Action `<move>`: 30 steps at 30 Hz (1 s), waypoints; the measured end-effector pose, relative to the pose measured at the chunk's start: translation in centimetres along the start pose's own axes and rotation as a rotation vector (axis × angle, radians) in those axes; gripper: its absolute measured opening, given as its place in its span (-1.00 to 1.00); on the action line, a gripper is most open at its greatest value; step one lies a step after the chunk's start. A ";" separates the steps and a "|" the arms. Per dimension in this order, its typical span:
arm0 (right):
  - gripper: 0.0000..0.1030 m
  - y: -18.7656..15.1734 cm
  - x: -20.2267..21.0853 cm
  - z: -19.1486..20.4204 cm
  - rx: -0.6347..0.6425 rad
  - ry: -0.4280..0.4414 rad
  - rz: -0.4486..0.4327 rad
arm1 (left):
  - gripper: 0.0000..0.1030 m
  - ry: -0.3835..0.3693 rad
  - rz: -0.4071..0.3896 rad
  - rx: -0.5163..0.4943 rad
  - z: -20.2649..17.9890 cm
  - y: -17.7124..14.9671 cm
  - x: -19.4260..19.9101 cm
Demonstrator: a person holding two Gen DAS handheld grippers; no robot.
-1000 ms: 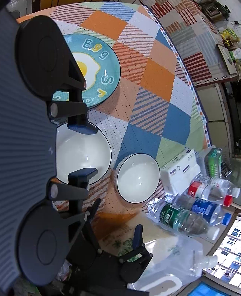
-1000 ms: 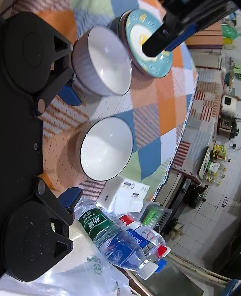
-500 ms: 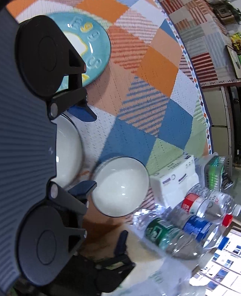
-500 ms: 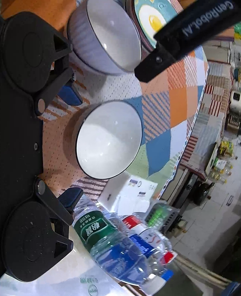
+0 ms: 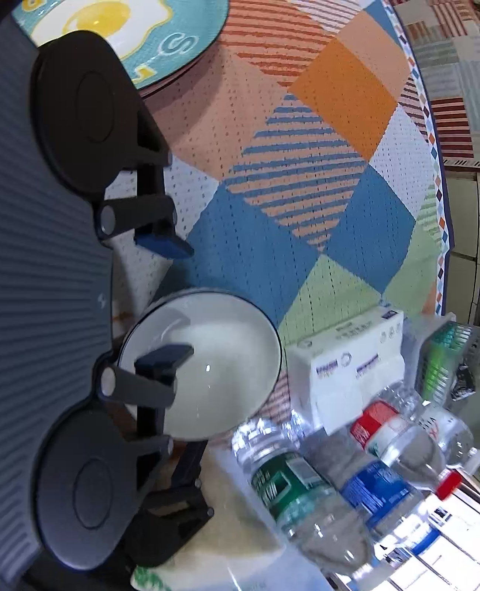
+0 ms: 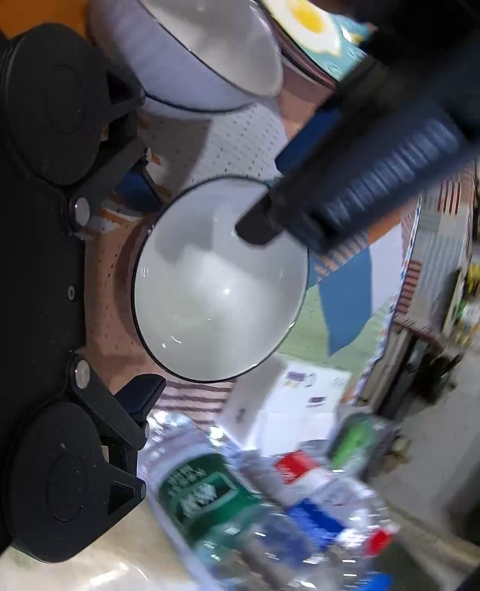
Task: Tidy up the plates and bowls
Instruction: 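Move the left gripper to the third white bowl and grip its rim, then lift the third white bowl with the left gripper toward the bowl stack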
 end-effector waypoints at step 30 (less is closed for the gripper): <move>0.73 0.4 1.1 -1.5 -0.121 0.100 -0.083 | -0.71 0.023 0.004 -0.057 -2.7 0.6 0.9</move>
Point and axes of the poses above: each gripper's, at about its wrist camera, not at the fingertips, and x roughly against the way its jaws point, z to its left, y to its top, the point moved 4 cm from there along -x, roughly the way its jaws point, and after that the axes turned 9 degrees about -y, right-handed, at the moved point
